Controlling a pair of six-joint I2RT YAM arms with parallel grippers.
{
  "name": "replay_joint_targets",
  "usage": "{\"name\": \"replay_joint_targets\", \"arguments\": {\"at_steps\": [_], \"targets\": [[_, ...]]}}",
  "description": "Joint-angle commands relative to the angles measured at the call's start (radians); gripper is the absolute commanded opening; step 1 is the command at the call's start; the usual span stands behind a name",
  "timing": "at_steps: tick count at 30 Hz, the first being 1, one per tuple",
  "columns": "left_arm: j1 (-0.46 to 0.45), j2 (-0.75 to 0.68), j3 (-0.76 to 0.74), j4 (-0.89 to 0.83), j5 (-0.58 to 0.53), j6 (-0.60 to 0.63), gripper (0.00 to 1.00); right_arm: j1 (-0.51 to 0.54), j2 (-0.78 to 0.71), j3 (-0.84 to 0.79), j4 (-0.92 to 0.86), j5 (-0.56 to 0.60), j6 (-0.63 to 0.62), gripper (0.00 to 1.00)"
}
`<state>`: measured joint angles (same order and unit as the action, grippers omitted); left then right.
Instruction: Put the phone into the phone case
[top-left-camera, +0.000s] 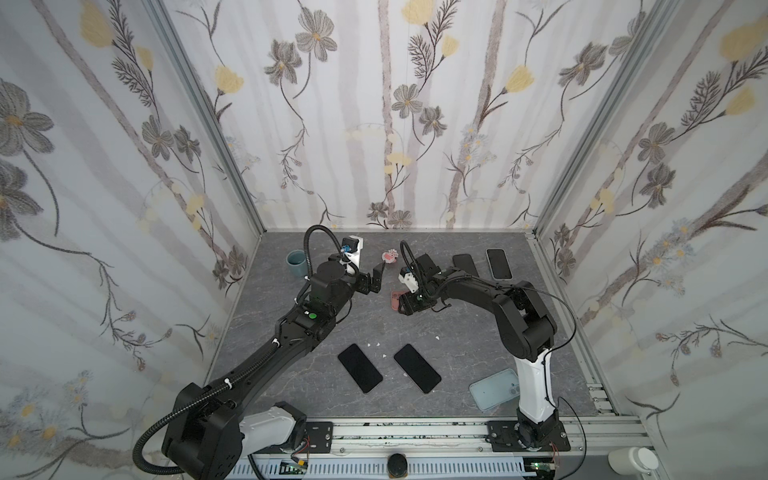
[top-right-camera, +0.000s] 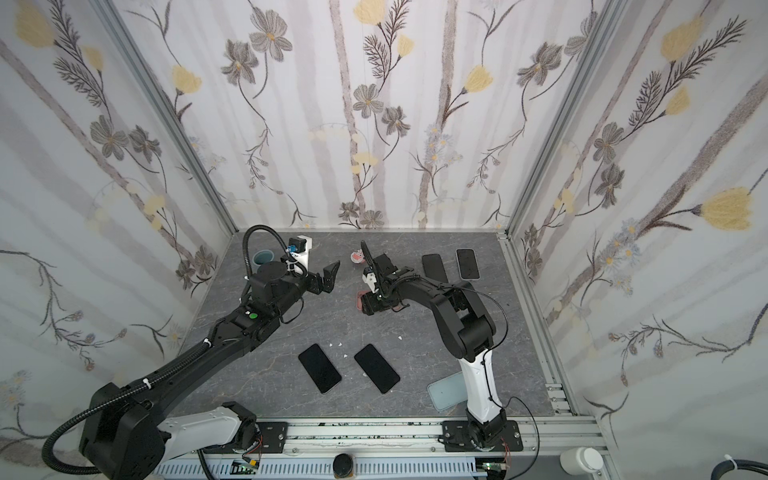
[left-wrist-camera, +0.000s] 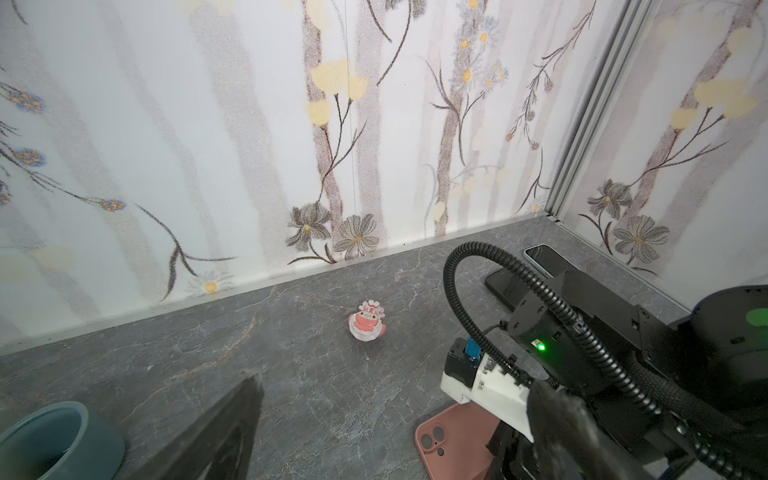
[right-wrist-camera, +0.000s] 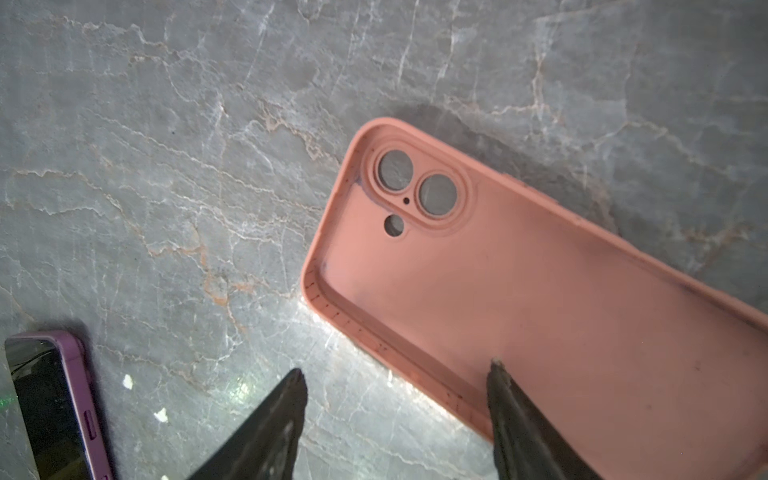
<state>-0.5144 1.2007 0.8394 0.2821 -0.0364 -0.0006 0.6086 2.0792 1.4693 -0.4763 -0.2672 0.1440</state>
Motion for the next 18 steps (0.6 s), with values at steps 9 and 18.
{"name": "replay_joint_targets", "arguments": {"at_steps": [9,18], "targets": [[0.000,-0.019,0.012,-0.004,0.011,-0.051,1.00,0.081,-0.262,-0.102,-0.030,0.137,0.061,0.78],[-0.001,-0.183,-0.111,-0.099,0.080,-0.042,1.00,0.332,-0.614,-0.606,0.175,0.302,0.253,0.82]]}}
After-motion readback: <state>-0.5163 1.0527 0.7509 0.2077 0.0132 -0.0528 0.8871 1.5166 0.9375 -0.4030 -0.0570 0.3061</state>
